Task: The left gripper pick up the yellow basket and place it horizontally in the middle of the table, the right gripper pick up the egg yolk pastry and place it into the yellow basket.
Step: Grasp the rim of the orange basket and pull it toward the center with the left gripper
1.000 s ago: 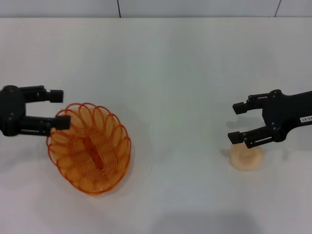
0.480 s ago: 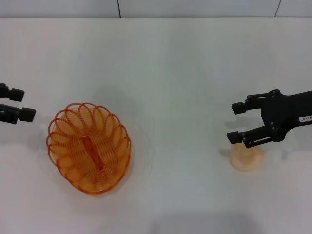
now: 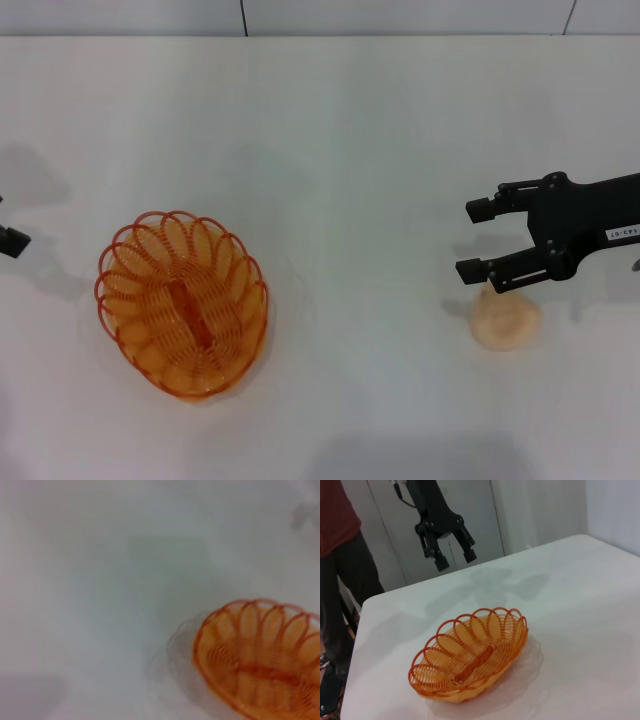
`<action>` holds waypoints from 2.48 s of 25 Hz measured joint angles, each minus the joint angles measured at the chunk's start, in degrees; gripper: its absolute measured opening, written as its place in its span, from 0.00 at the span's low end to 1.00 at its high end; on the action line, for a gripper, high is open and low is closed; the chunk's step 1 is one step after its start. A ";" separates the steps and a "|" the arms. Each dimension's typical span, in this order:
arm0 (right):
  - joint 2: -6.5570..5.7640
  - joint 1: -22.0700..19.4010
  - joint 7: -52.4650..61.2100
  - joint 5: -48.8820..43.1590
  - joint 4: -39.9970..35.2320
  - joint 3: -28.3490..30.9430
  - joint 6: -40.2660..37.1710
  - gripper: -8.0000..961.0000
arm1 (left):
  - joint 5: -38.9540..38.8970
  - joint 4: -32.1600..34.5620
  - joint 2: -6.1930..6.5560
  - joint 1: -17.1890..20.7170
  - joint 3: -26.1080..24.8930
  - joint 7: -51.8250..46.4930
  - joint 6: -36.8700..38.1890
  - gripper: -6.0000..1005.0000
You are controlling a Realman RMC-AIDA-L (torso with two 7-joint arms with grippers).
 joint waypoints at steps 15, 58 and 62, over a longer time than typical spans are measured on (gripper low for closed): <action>0.00 0.59 0.24 0.69 0.00 -0.54 -0.01 0.85 | 3.14 -2.66 -5.11 -2.45 5.39 0.47 -11.94 0.89; 0.00 0.61 0.74 0.21 0.18 -1.39 0.09 0.83 | 1.10 -11.18 -9.26 -4.70 8.99 1.54 -21.72 0.89; -0.01 0.48 0.74 0.34 0.30 -1.46 0.09 0.83 | 1.08 -11.18 -9.25 -4.58 8.95 1.41 -22.76 0.83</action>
